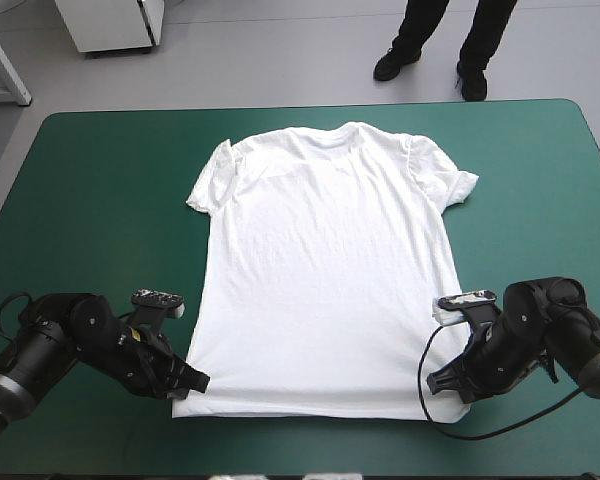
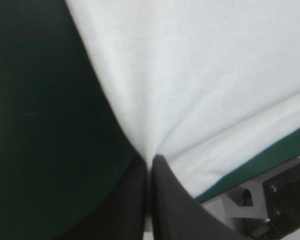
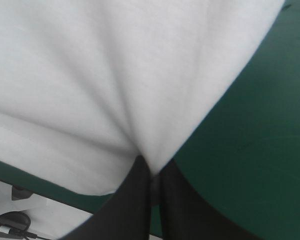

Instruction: Fold the cloth

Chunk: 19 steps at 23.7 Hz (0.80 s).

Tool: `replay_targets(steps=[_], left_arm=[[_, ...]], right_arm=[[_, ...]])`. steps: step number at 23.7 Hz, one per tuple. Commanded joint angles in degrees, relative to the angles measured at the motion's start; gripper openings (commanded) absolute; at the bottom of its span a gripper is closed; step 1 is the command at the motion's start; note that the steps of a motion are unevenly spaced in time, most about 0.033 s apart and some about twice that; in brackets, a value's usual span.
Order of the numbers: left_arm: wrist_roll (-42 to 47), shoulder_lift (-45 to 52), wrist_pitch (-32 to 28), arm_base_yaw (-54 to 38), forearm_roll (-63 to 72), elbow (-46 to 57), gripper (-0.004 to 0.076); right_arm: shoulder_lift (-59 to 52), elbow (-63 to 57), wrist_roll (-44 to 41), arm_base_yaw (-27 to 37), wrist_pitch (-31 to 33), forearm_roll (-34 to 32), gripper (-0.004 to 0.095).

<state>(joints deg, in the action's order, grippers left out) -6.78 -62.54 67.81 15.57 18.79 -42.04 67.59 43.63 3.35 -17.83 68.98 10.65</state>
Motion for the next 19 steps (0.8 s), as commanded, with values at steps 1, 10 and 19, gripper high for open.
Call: replay_targets(steps=[1, 10, 19], left_arm=[[-0.6, 1.2, 0.3, 0.4, 2.3, -0.6, -0.0003], [-3.1, 1.2, 2.5, 0.4, 2.3, 1.1, 0.0226], [-0.3, 0.3, -9.0, 0.3, -5.6, -14.2, 0.0508]], right_arm=[[-1.2, 1.0, 0.1, -0.1, 0.2, 1.5, -0.0003], [-1.2, 1.1, 1.7, -0.1, 1.5, 3.4, 0.0408], [0.2, 19.2, -6.5, -0.1, -8.3, -11.0, 0.0604]])
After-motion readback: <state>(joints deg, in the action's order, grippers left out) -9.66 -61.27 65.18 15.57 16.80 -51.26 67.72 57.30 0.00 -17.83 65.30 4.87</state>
